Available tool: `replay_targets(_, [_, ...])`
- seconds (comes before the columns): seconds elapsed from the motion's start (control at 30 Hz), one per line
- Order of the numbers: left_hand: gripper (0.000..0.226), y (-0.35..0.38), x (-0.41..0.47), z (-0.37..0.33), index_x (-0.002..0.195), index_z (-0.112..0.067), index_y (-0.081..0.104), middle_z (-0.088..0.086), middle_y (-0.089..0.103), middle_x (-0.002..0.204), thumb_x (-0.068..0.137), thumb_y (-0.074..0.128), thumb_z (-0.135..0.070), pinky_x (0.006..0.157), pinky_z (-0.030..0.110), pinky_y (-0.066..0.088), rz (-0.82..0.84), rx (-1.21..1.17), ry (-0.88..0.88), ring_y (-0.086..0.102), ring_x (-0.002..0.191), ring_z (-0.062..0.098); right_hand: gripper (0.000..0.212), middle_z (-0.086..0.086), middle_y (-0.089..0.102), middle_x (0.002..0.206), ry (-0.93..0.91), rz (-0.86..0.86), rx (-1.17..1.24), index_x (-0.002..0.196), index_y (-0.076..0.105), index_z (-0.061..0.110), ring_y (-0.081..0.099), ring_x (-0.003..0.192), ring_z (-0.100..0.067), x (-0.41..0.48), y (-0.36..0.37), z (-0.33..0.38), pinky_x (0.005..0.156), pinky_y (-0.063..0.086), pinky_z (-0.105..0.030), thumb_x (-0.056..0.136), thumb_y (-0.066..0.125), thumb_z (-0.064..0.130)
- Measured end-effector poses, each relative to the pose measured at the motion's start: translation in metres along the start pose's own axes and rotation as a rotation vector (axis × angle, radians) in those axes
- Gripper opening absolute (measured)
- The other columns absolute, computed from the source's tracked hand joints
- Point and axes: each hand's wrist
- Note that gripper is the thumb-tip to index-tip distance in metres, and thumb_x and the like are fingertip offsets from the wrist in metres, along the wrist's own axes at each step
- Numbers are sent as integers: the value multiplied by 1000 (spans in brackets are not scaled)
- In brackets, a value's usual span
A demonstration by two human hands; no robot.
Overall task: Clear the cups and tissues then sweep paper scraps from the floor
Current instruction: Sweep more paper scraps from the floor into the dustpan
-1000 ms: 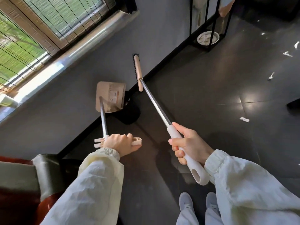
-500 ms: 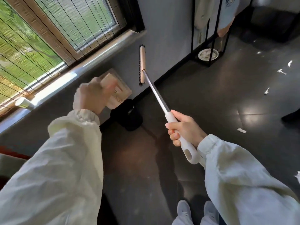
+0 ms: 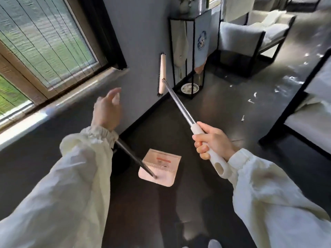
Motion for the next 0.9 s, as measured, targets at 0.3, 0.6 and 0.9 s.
replay_targets(0.3, [38, 172, -7, -67, 132, -34, 48, 12, 47, 107, 96, 49, -20, 85, 34, 36, 252, -151, 19, 46, 95, 25, 55, -5, 41, 62, 26, -263, 86, 144, 32, 16, 40, 35, -4, 6, -95, 9, 34, 35, -17, 93, 48, -1])
replay_targets(0.6, [54, 306, 62, -212, 136, -32, 45, 8, 41, 103, 89, 61, -9, 86, 27, 35, 463, -167, 227, 43, 89, 20, 28, -3, 40, 53, 65, -482, 276, 105, 42, 18, 36, 35, -7, 78, -234, 40, 33, 31, -17, 91, 48, -5])
replay_targets(0.9, [56, 401, 216, -347, 135, -31, 47, 2, 39, 105, 89, 59, -2, 89, 27, 35, 424, -196, 364, 41, 93, 15, 21, -3, 38, 54, 26, -514, 397, 98, 46, 14, 36, 32, -6, 177, -353, 169, 31, 31, -15, 93, 42, -6])
Point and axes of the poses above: each hand's wrist, its own x-axis towards the middle knuckle, its own y-axis out of the palm, z = x × y
